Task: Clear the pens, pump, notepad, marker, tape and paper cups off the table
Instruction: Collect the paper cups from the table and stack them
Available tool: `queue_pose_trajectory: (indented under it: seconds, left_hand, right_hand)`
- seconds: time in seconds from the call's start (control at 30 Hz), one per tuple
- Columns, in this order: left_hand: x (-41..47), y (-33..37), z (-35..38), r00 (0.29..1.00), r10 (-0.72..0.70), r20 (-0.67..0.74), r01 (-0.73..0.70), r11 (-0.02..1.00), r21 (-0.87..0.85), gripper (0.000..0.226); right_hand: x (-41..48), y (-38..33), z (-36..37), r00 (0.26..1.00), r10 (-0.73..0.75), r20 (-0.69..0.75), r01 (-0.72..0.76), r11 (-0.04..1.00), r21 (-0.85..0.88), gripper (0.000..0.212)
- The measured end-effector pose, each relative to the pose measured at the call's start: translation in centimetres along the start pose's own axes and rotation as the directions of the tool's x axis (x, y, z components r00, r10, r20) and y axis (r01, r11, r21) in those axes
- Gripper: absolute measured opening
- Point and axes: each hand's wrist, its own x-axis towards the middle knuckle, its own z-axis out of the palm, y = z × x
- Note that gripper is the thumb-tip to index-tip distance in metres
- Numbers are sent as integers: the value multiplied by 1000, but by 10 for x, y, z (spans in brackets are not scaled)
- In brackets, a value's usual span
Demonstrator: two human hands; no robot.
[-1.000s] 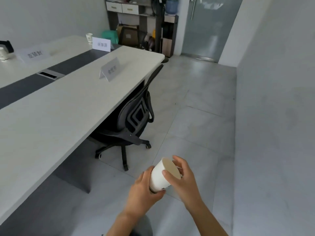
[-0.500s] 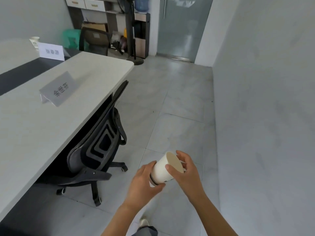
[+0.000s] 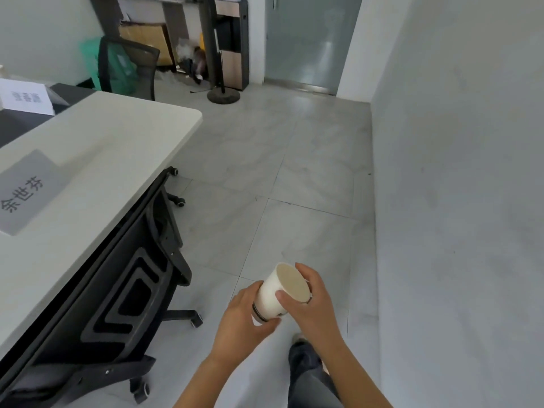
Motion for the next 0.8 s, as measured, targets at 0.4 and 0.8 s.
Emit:
queue_pose_trajectory:
  seconds: [0.4,0.8]
  left_hand:
    - [150,62,25,951,-179,-253,169,984,-61,61]
    - [253,9,-53,822,-345,-454,327,937,-120,52]
  right_hand:
    - [192,-51,-47,938,-94,333,96,995,8,56]
    - [308,-94,60,791,-205,577,300,951,-73,56]
